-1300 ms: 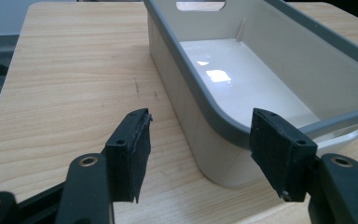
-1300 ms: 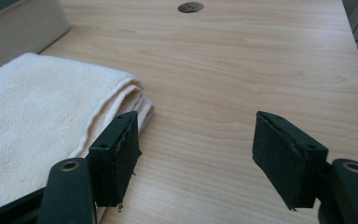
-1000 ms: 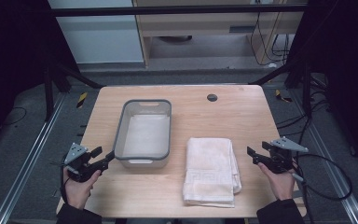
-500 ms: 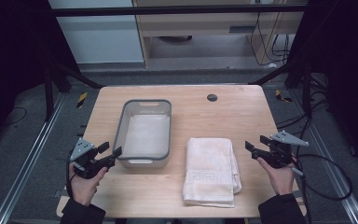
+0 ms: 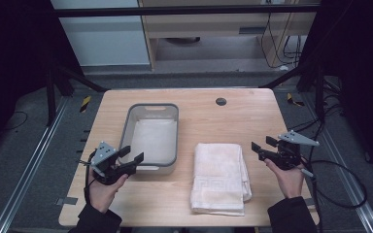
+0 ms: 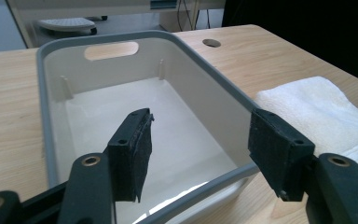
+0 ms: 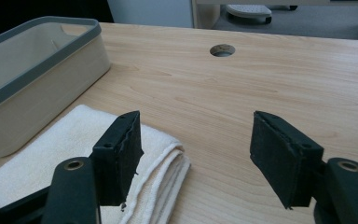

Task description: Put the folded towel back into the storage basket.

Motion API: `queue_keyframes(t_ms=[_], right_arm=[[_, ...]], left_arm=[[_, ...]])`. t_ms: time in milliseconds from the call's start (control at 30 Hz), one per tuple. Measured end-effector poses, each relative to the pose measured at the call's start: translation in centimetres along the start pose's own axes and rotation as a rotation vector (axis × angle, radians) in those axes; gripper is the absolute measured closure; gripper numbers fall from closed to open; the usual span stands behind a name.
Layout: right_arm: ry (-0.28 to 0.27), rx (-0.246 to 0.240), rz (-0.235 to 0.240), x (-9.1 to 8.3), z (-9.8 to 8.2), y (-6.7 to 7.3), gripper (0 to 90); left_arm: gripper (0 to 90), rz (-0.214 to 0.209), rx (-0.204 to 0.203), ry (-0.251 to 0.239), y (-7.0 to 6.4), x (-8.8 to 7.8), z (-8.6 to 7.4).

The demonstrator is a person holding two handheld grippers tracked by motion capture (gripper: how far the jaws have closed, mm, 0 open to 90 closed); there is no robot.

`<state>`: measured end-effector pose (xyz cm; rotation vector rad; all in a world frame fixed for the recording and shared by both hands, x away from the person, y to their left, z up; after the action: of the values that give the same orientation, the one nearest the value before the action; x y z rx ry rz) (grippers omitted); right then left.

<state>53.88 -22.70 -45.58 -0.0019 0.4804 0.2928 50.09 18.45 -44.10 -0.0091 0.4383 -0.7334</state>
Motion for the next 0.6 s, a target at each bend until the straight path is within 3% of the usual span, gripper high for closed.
queue_keyframes(t_ms=[600], right_arm=[[0.023,-0.022,0.032,0.8,1.0,1.6,39.0]], left_arm=[[38.9,-0.089,0.058,0.039,-5.1,3.9,0.4]])
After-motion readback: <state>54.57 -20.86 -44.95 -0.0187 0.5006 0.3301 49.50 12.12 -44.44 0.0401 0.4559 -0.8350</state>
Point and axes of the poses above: each handheld gripper's, and its own axes: x roughly forward along the jaws, z roughly out of its top, y roughly to its left, the point moved 9 cm from there along x, roughly forward along the jaws, and after that the axes turned 9 degrees about -z, right-handed, at the moved point
